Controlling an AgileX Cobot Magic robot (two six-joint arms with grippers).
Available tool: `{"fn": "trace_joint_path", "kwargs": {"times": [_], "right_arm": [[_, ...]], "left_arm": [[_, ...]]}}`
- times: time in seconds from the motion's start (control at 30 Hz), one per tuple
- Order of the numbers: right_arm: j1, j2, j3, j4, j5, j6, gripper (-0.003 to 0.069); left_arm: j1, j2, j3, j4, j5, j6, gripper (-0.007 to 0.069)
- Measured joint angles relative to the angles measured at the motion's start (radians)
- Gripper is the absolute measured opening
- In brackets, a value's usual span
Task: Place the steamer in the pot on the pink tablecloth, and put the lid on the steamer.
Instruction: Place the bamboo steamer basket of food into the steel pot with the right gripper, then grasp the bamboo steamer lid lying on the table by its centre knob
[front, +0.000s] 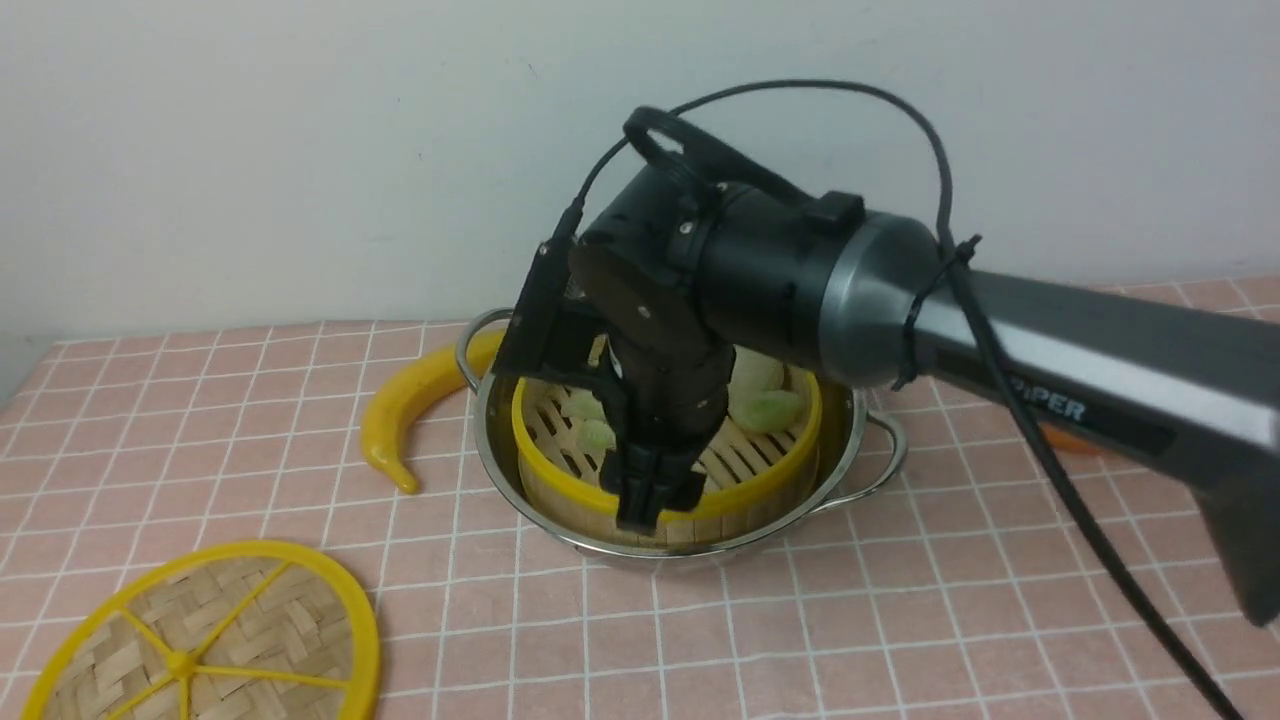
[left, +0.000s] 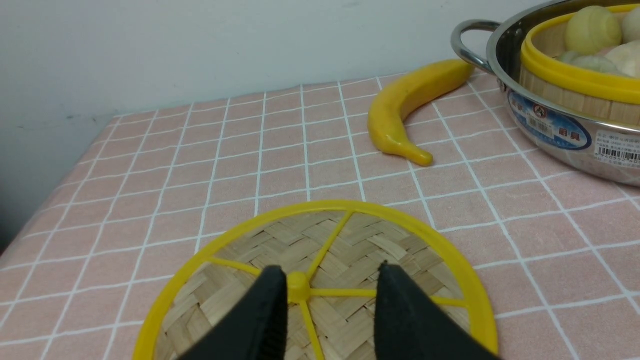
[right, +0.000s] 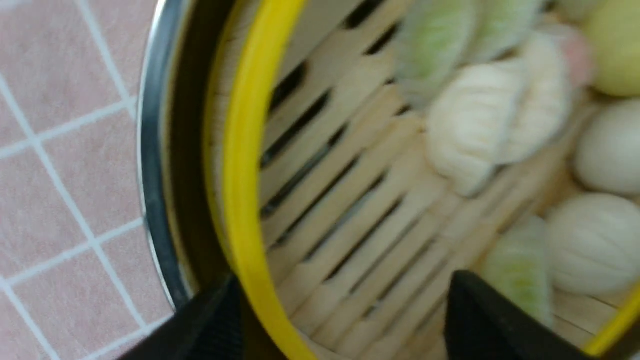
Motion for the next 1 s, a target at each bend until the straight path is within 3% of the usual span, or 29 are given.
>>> {"fn": "trace_joint_path", "kwargs": {"times": [0.07, 0.17, 0.23, 0.47, 0.7, 0.87, 1.0], "right_arm": [[0.000, -0.036, -0.021, 0.001, 0.000, 0.053, 0.0346], [0.000, -0.099, -0.059, 0.012, -0.001, 0.147, 0.0080], [0.000, -0.141, -0.084, 0.037, -0.003, 0.225, 0.0001], [0.000, -0.229, -0.117, 0.152, -0.005, 0.433, -0.0015], [0.000, -0.236, -0.117, 0.244, -0.067, 0.474, -0.0008], [0.000, -0.274, -0.017, 0.136, -0.088, 0.439, -0.0001], [-0.007, -0.460, 0.318, 0.015, -0.190, 0.457, 0.0005]], "left_arm": [[0.000, 0.000, 0.000, 0.000, 0.000, 0.000, 0.0244], [0.000, 0.000, 0.000, 0.000, 0.000, 0.000, 0.0244], [0.000, 0.000, 0.000, 0.000, 0.000, 0.000, 0.0244], [0.000, 0.000, 0.000, 0.000, 0.000, 0.000, 0.0244], [0.000, 0.000, 0.000, 0.000, 0.000, 0.000, 0.0244], [0.000, 0.000, 0.000, 0.000, 0.000, 0.000, 0.0244], [0.000, 0.000, 0.000, 0.000, 0.000, 0.000, 0.0244]]}}
